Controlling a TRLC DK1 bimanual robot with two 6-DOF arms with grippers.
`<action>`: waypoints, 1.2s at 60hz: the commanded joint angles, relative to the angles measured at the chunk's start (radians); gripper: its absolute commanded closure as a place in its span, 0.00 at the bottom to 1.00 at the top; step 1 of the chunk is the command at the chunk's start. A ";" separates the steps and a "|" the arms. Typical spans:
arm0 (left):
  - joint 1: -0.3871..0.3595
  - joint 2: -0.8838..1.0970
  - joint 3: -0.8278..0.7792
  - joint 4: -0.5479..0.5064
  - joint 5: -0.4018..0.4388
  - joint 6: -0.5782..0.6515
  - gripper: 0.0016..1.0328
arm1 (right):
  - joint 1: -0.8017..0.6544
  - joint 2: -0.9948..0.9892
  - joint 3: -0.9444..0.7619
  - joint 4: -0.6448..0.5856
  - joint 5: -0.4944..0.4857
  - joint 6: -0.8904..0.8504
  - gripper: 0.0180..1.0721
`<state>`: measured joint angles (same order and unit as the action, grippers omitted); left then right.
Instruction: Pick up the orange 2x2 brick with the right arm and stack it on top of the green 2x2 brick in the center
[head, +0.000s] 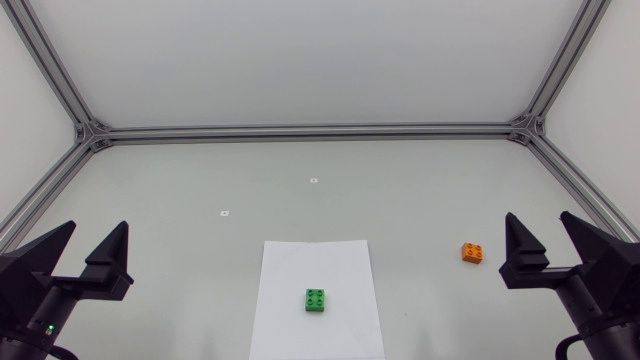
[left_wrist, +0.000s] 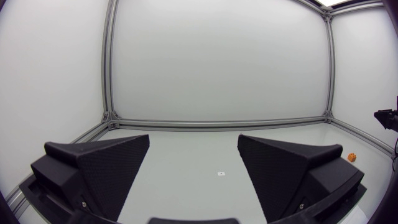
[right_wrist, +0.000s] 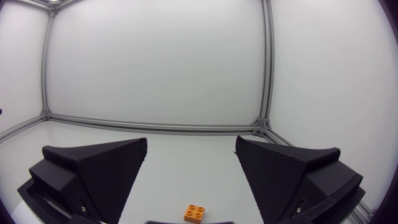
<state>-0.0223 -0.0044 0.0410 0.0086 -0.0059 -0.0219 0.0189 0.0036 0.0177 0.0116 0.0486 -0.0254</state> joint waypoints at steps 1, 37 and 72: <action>0.002 -0.008 -0.041 -0.015 0.004 0.013 0.04 | 0.006 -0.011 -0.022 0.005 -0.006 0.024 0.04; 0.002 -0.008 -0.041 -0.015 0.004 0.013 0.04 | -0.022 -0.010 0.070 0.079 0.002 -0.008 0.04; 0.002 -0.008 -0.041 -0.015 0.004 0.013 0.04 | -0.020 0.547 0.607 -0.180 0.034 0.059 0.04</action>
<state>-0.0223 -0.0044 0.0410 0.0086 -0.0059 -0.0219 0.0044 0.4576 0.5514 -0.1204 0.0761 -0.0124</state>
